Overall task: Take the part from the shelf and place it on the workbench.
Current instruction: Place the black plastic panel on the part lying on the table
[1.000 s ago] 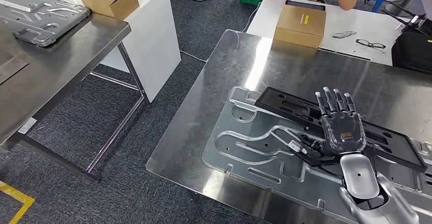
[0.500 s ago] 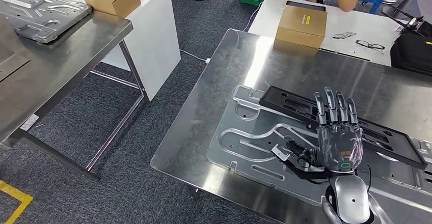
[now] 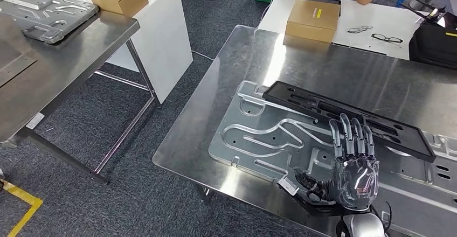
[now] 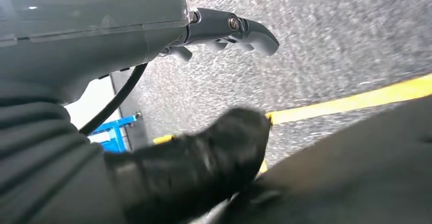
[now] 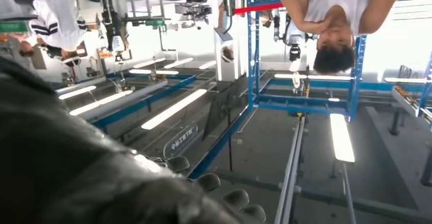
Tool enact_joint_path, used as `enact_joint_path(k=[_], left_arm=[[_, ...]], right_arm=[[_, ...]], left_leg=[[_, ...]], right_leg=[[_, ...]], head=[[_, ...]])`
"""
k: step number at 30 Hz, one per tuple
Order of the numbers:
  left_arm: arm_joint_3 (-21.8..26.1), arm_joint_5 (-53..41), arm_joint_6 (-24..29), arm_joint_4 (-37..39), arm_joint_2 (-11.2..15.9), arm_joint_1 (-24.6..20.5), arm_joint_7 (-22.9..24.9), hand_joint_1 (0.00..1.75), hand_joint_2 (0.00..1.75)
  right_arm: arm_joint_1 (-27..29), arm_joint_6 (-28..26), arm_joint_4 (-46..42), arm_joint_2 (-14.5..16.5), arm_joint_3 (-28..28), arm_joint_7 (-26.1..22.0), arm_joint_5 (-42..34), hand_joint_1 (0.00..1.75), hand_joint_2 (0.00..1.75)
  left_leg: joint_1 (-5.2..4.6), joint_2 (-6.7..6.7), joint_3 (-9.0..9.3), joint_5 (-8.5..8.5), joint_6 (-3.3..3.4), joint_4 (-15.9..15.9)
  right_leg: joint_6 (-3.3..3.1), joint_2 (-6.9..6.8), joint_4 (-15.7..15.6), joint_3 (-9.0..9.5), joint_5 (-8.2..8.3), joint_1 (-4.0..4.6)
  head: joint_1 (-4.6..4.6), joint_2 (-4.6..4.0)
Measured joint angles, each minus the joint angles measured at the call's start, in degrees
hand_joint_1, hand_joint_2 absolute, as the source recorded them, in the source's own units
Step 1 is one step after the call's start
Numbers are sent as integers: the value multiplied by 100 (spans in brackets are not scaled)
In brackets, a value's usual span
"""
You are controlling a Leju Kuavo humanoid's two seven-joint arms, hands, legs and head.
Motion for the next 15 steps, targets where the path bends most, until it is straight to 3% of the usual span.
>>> enact_joint_path(k=[2,3,4,7,8,9,11,12,13,14,15], left_arm=[[-9,9,1,6,0,-6,-13,0,175],[-9,21,1,9,-1,-7,-24,0,175],[-9,32,1,11,-4,-3,-35,0,175],[-9,53,7,13,-20,17,-58,0,175],[-9,59,12,14,-27,15,-62,0,175],[-9,70,21,16,-36,12,-66,0,175],[-9,112,33,20,-51,6,-89,0,175],[-8,148,28,21,-60,7,-103,0,175],[-4,190,15,21,-69,9,-115,0,175],[6,228,-1,21,-78,10,-127,0,175],[18,262,-17,21,-85,12,-141,0,175]], right_arm=[[94,-1,-95,56,-12,-93,7,0,0],[164,-2,-150,88,-21,-134,16,0,0],[244,-3,-202,123,-27,-171,27,0,0],[473,-8,-355,219,-27,-234,57,0,0],[539,-12,-414,243,-24,-242,63,0,0],[599,-16,-475,259,-16,-251,66,0,0],[697,-24,-590,279,-3,-321,68,0,0],[744,-26,-643,288,1,-379,68,0,44],[791,-26,-690,302,2,-444,68,0,87],[844,-26,-733,316,2,-495,68,0,131],[899,-26,-771,333,2,-529,68,0,175]], left_leg=[[-16,2,573,243,58,-858],[-32,0,752,322,84,-1168],[-50,-3,834,365,104,-1336],[-64,4,771,515,176,-1399],[-52,18,733,591,217,-1428],[-38,36,676,675,256,-1457],[-35,63,524,810,307,-1464],[-39,73,438,868,309,-1450],[-43,80,351,920,304,-1431],[-45,84,263,968,296,-1401],[-45,85,169,1007,282,-1361]], right_leg=[[36,10,4,-68,87,13],[68,10,-2,-83,130,17],[104,5,-12,-88,173,16],[213,2,-64,-89,279,-1],[236,9,-16,-120,192,-2],[253,18,149,-182,-18,-2],[270,26,785,-356,-635,-7],[281,27,1151,-418,-867,-8],[291,26,1406,-421,-956,-7],[294,26,1494,-336,-919,-7],[290,25,1364,-137,-793,-7]], head=[[0,0],[0,0],[0,0],[-1,0],[1,0],[2,0],[3,0],[3,0],[2,0],[2,0],[2,0]])
